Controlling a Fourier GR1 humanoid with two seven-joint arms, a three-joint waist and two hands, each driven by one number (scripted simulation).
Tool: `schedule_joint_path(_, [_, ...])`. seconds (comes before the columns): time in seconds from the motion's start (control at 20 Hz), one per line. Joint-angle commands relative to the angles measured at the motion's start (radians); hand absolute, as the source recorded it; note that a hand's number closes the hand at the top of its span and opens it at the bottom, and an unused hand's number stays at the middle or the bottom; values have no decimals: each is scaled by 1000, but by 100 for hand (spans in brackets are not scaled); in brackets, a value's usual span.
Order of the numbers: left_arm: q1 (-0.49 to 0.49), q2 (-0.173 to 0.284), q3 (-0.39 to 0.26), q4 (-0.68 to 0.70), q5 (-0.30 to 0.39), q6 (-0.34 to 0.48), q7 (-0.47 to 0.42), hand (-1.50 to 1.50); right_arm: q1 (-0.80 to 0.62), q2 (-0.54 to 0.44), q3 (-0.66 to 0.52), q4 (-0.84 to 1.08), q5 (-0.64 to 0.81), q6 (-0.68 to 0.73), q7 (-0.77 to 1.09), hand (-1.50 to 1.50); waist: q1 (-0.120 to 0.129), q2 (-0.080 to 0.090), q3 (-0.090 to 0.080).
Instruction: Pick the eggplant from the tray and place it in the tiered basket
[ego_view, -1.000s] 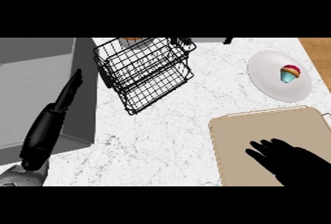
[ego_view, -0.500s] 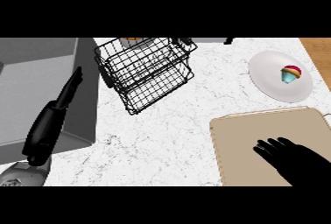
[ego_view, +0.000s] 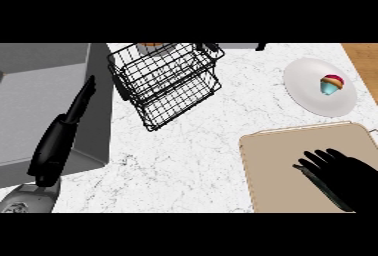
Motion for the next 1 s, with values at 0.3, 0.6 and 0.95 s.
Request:
schedule_joint_path(0.3, [79, 2, 49, 10, 9, -57, -31, 0, 17, 63, -82, 97, 72, -80, -89, -150, 4, 8, -9])
schedule_joint_path(0.6, [39, -1, 68, -11, 17, -99, 33, 0, 46, 127, -60, 165, 147, -123, -112, -150, 3, 8, -9])
schedule_joint_path(0.95, [21, -74, 41, 36, -60, -60, 10, 0, 32, 159, -108, 284, 196, -189, -218, -150, -1, 8, -9])
